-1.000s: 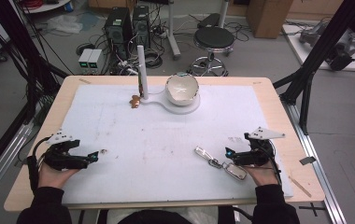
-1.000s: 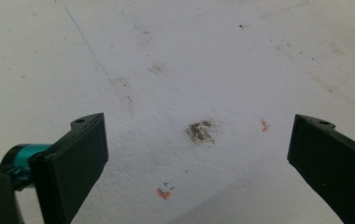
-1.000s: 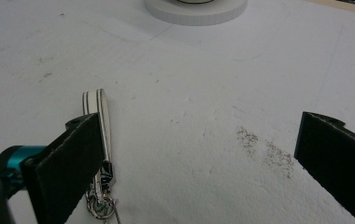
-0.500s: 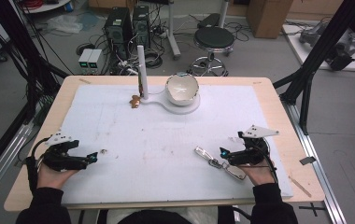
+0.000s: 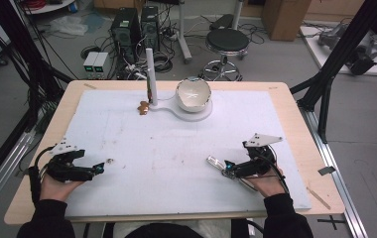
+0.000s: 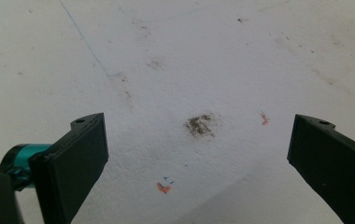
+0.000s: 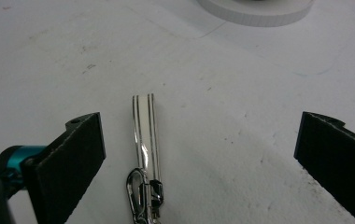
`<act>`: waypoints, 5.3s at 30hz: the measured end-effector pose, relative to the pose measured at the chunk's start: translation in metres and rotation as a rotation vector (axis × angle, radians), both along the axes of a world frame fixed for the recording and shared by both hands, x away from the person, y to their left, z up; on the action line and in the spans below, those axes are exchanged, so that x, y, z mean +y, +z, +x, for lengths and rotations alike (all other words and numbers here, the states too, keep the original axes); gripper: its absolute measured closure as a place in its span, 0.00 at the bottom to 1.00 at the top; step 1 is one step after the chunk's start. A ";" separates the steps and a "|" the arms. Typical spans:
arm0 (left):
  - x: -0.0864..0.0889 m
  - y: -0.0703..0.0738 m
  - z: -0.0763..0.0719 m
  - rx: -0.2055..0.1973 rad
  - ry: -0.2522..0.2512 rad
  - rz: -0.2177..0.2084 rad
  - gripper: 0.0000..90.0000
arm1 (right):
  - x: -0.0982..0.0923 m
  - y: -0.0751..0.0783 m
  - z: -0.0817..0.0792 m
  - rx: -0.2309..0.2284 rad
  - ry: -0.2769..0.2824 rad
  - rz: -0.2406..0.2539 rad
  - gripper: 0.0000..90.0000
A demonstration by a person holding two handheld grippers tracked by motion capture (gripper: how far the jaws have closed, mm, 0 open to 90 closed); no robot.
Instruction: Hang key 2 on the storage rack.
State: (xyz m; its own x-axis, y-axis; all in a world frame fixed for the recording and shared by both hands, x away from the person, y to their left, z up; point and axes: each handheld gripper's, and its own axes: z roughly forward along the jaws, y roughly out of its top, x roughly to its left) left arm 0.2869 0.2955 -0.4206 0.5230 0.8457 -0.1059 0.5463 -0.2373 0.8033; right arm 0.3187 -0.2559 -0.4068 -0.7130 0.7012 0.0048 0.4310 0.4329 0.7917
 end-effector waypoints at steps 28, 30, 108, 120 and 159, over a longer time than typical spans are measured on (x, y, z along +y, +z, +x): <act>0.005 -0.001 0.001 0.002 0.011 0.002 0.06 | 0.051 -0.029 0.016 0.219 0.157 -0.204 0.28; 0.005 -0.001 0.001 -0.001 0.013 0.006 0.06 | 0.049 -0.028 0.016 0.203 0.141 -0.215 0.37; 0.001 0.001 -0.002 -0.042 -0.024 -0.006 0.06 | 0.035 0.102 0.034 -0.046 -0.044 0.052 0.83; 0.002 0.001 -0.002 -0.049 -0.025 -0.017 0.06 | 0.063 0.117 0.064 -0.044 -0.057 0.061 0.83; 0.002 0.000 0.002 -0.063 -0.051 -0.037 0.06 | 0.147 0.174 0.124 -0.041 0.004 0.094 0.83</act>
